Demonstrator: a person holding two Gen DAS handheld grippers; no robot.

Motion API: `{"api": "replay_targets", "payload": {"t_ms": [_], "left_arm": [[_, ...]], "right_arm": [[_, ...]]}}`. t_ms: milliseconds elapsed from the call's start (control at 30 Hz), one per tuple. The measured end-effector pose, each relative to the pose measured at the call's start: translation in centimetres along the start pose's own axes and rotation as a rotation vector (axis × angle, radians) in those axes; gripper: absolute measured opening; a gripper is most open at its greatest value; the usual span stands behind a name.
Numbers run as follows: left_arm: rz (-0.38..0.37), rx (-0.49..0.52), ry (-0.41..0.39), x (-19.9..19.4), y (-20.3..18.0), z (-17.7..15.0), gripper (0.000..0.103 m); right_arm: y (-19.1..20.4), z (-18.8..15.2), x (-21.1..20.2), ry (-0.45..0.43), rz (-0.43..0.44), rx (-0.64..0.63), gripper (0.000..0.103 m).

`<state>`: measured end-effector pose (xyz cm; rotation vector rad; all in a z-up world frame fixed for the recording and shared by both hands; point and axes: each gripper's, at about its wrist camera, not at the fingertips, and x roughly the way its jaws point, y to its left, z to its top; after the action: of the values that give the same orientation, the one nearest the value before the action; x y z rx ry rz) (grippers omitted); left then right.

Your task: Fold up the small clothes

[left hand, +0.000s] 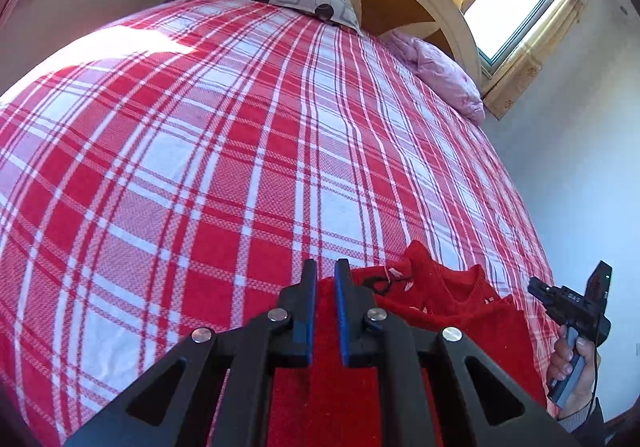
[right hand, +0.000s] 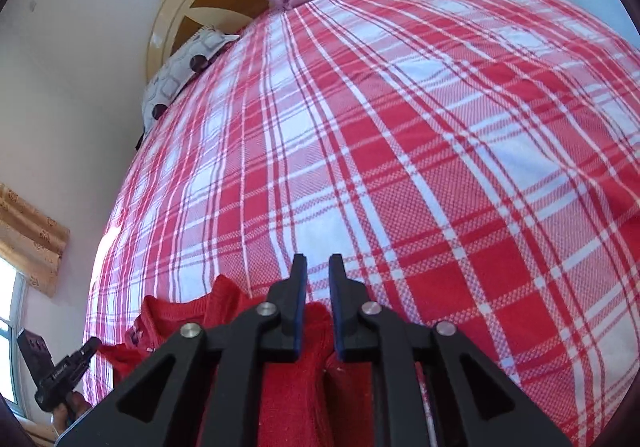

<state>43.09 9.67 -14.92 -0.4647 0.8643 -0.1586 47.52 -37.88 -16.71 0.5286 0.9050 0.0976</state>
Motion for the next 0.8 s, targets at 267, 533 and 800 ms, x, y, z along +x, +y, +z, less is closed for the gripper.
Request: {"api": "replay_targets", "payload": {"t_ms": [267, 533, 800], "left_arm": [[0.042, 0.163, 0.056, -0.2, -2.4, -4.0, 0.009], [0.077, 0.228, 0.113, 2.8, -3.4, -3.9, 0.009], [0.067, 0.232, 0.11, 3.0, -3.2, -4.0, 0.002]], "right_arm": [[3.6, -3.4, -0.1, 0.073, -0.063, -0.227, 0.03], [2.4, -3.6, 1.5, 0.133, -0.178, -0.236, 0.028], [1.0, -3.3, 1.6, 0.166, -0.099, -0.175, 0.023]]}}
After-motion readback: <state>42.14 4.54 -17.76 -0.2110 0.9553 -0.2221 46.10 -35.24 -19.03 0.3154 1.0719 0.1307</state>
